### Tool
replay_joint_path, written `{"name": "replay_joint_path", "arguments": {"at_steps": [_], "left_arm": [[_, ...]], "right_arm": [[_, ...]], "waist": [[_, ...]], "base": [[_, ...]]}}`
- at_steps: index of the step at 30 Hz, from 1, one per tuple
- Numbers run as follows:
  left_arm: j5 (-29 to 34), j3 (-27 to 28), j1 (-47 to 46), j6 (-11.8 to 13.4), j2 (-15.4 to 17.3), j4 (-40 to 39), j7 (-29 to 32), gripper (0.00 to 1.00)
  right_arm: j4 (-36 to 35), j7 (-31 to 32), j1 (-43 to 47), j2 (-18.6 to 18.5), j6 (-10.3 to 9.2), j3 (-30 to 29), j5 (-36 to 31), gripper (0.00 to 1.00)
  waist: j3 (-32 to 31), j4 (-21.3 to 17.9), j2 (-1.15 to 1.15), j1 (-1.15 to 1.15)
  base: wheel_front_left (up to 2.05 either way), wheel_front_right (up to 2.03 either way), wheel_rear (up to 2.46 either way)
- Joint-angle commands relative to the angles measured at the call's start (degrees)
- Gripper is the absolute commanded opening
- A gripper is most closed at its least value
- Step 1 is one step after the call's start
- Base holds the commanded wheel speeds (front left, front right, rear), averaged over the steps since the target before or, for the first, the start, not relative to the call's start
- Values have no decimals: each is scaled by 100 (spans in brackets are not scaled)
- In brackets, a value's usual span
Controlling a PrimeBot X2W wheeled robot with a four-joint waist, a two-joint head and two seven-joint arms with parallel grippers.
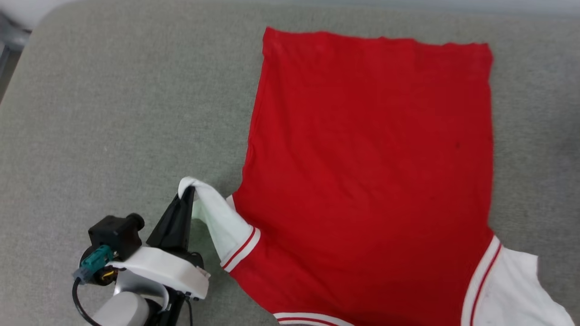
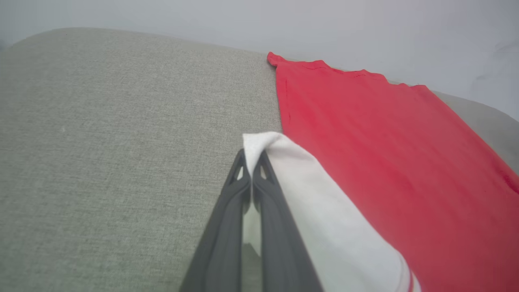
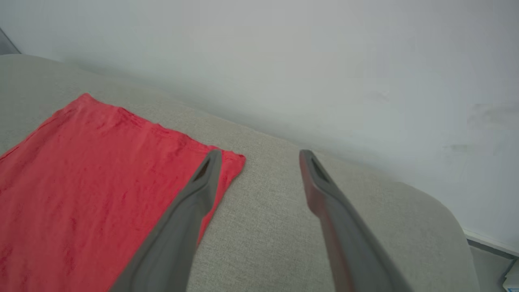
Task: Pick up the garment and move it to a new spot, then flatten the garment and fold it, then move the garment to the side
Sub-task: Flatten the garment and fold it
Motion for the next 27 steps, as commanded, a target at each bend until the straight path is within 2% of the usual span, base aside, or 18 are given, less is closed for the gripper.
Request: {"name": "replay_joint_path", "arguments": {"at_steps": [1, 7, 11, 17, 18, 24, 25, 26, 27], "left_arm": [[43, 18, -106, -17, -52, -33, -26, 0], [192, 50, -393, -151, -275, -40, -53, 0], [282, 79, -550, -261, -452, 28, -66, 0], [448, 193, -693, -444, -689, 108, -75, 0], [534, 268, -729, -549, -801, 185, -76, 0], [633, 463, -624, -721, -997, 373, -65, 0], [655, 489, -613, -756, -1031, 397, -65, 0], [678, 521, -601, -776, -1060, 425, -65, 0], [689, 554, -589, -812, -1078, 456, -65, 0]], "right_arm": [[66, 126, -191, -27, -6, 58, -4, 100], [836, 1861, -1561, 29, -6, 718, 198, 100], [1325, 2583, -2117, 65, -6, 949, 84, 100], [1941, 2703, -2486, 166, -6, 1064, -227, 100], [2151, 2593, -2333, 211, -6, 1225, -313, 100], [2607, 2446, -1689, 281, 3, 1483, -134, 100], [2623, 2347, -1671, 228, 3, 1497, -155, 46], [2634, 2251, -1669, 197, 3, 1497, -146, 0], [2632, 2140, -1686, 166, 3, 1483, -129, 0]], "waist": [[361, 232, 0, -2], [915, 500, 0, -2], [1204, 656, 0, -2], [1572, 860, 0, -2], [1651, 907, 0, -2], [1616, 886, 0, -2], [1597, 888, 0, -2], [1574, 886, 0, -2], [1549, 879, 0, -2]], "base": [[0, 0, 0], [0, 0, 0], [0, 0, 0], [0, 0, 0], [0, 0, 0], [0, 0, 0], [0, 0, 0], [0, 0, 0], [0, 0, 0]]}}
